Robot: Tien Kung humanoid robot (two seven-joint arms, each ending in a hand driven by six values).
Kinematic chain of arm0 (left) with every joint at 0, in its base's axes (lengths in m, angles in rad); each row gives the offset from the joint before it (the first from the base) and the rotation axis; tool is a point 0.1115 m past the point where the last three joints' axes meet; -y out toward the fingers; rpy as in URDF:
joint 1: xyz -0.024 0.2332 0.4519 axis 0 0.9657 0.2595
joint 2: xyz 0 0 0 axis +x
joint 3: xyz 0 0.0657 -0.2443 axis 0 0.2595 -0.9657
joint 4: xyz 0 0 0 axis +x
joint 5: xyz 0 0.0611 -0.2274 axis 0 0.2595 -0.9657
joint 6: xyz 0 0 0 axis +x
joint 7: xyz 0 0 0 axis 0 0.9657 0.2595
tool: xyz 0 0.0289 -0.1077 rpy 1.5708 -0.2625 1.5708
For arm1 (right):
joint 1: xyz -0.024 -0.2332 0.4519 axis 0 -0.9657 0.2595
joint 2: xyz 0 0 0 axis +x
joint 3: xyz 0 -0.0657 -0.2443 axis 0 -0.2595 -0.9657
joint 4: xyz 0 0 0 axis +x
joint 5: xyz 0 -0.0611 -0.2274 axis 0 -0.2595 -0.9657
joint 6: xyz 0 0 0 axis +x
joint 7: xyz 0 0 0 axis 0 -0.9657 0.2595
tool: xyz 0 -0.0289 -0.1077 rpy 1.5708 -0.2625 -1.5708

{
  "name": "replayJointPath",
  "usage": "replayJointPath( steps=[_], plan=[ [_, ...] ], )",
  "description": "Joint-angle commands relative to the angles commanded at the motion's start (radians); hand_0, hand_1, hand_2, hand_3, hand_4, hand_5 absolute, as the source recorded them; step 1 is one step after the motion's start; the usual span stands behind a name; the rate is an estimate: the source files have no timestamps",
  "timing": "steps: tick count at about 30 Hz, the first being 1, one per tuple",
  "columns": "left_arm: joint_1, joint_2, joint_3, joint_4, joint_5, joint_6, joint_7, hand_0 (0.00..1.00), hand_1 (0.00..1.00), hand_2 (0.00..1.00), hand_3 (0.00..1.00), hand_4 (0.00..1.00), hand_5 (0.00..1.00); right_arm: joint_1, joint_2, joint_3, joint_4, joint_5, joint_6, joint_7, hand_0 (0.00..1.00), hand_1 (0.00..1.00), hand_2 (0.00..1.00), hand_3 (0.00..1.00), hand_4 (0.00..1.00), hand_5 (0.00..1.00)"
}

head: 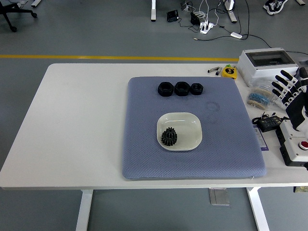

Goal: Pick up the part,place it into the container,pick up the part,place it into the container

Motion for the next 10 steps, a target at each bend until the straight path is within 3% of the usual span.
replayJointPath(
  steps=[10],
  plan=[
    [-0.001,-0.004,0.003,-0.001,0.003,0.002,0.003,0.755,0.778,0.804,0.717,0.75,0.701,-0.004,0.002,0.009,0.02,0.017,0.021,0.004,0.932,0.859,0.859,0.874,0.998,0.951]
  ],
)
